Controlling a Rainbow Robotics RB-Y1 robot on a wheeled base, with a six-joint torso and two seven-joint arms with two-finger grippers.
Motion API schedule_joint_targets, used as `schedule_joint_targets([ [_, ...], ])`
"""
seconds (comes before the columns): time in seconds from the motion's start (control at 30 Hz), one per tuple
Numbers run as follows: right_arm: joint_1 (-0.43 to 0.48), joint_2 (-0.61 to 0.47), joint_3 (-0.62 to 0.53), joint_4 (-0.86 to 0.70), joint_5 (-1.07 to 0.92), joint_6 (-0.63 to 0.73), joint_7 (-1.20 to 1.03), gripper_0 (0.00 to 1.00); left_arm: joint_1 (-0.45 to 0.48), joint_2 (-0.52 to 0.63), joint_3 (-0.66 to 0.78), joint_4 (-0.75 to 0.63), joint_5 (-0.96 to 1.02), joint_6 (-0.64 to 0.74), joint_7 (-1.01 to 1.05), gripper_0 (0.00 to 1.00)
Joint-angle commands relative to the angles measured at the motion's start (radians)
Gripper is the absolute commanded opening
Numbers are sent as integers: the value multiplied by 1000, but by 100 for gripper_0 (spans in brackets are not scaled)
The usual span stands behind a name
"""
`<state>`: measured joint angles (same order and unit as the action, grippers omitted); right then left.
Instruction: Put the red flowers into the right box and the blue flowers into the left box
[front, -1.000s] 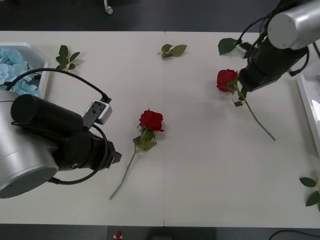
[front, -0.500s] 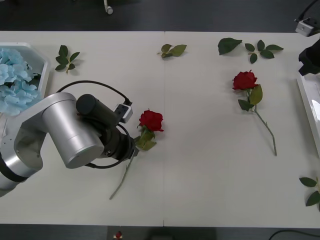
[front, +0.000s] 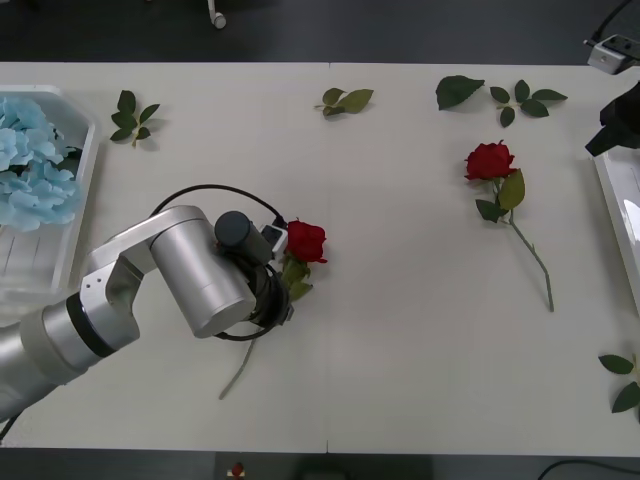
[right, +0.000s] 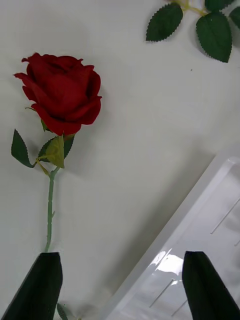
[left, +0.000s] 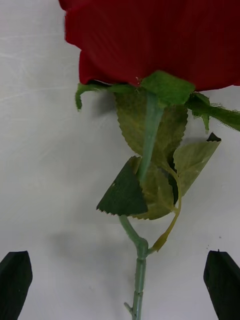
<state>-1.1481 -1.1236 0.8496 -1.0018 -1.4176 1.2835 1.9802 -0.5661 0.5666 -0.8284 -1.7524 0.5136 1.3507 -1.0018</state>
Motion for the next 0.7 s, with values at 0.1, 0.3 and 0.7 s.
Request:
schedule_joint_targets([
  [0.1, -10, 21, -7, -90, -53, -16, -170, 100, -37, -40, -20, 37, -34, -24, 8, 100],
  [0.3, -10, 47, 8, -218, -44, 19, -580, 100, -40, -42, -48, 45, -52, -24, 8, 98],
  [0.7, -9, 107, 154, -410, 144, -15, -954, 100, -49, -59, -72, 77, -69, -38, 6, 63],
])
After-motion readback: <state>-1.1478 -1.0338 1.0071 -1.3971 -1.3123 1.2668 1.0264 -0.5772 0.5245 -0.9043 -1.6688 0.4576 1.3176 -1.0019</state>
